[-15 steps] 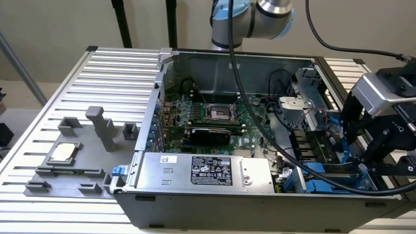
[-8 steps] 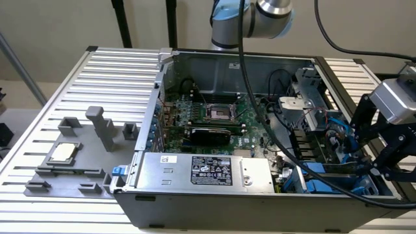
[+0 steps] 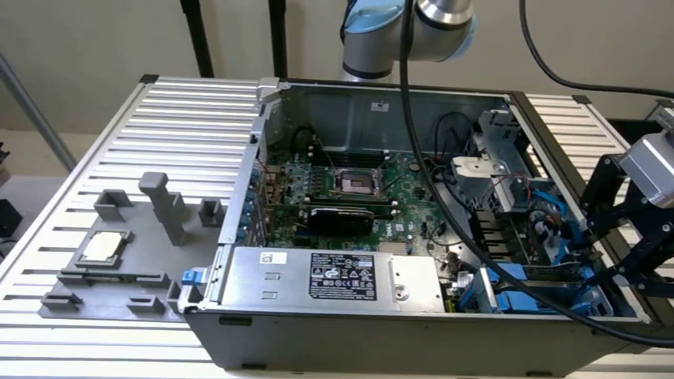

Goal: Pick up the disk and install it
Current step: 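Insert the first disk wire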

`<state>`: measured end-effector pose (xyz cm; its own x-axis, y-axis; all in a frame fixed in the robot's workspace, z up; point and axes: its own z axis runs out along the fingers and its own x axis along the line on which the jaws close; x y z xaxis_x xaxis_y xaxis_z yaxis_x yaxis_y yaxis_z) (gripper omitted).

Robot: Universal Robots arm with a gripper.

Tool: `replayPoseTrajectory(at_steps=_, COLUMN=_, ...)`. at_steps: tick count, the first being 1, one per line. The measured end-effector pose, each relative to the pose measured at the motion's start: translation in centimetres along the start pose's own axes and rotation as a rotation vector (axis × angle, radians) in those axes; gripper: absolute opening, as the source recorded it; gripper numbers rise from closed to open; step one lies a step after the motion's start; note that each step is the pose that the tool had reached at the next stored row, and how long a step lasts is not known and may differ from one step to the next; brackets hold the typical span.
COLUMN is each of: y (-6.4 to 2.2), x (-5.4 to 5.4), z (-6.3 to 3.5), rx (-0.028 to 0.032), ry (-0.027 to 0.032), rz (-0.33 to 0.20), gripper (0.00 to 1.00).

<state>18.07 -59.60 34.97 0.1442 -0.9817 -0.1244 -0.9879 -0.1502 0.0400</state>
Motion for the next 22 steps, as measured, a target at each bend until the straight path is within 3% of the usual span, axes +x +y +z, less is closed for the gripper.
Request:
replayPoseTrajectory(at_steps=3, y=-0.05, x=0.03, z=0.06, rx=-0.0057, ry=-0.0016, rz=-0.004, gripper=0.44)
replayPoseTrajectory(at_steps=6, y=-0.09, x=0.05, z=0.09, rx=-0.0115, ry=-0.0031, rz=-0.007, gripper=0.29)
replayPoseTrajectory(at_steps=8, y=-0.11, x=0.05, z=0.1, rx=-0.0145, ry=-0.004, rz=-0.009, gripper=0.29)
replayPoseTrajectory(at_steps=19, y=-0.32, x=0.1, z=0.23, rx=-0.0198, ry=-0.0057, rz=-0.028, gripper=0.29)
replayPoseTrajectory(at_steps=21, y=-0.35, x=0.11, z=0.24, rx=-0.0212, ry=-0.0059, rz=-0.03, gripper=0.2)
replayPoseTrajectory(at_steps=22, y=-0.37, x=0.11, z=0.24, rx=-0.0221, ry=-0.006, rz=-0.031, gripper=0.2)
